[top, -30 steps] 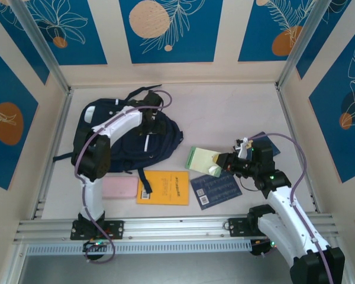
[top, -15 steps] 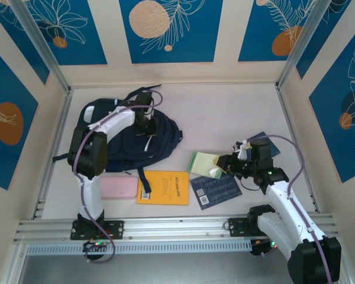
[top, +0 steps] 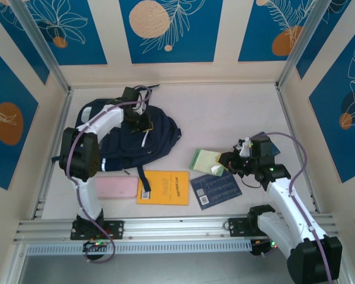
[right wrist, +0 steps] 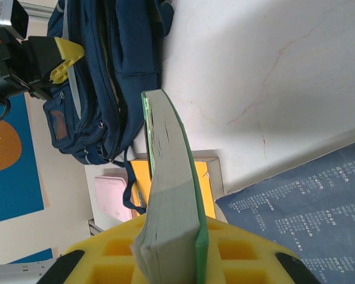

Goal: Pack the student bag
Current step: Open the student bag at the middle-left of the table.

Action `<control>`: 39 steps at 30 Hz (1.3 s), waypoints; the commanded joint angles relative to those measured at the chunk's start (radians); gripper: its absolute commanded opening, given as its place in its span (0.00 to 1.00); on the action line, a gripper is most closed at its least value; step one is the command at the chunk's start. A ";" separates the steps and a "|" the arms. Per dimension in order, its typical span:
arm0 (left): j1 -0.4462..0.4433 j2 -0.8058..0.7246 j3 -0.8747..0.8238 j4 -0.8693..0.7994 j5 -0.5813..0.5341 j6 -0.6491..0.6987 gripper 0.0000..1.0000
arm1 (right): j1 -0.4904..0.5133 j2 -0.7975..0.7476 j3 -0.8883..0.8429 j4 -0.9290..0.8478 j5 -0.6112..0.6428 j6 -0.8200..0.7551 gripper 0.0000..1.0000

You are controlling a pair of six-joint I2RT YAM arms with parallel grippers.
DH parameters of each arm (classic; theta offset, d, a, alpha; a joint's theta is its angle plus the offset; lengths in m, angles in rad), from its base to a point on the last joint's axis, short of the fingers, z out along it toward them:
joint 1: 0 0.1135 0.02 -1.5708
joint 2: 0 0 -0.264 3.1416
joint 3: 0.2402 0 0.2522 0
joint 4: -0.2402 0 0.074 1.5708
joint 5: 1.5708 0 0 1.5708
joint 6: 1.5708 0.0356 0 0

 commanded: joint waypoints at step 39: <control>-0.005 -0.476 0.114 0.006 0.432 0.220 0.00 | 0.235 0.228 0.287 0.302 -0.058 0.064 0.00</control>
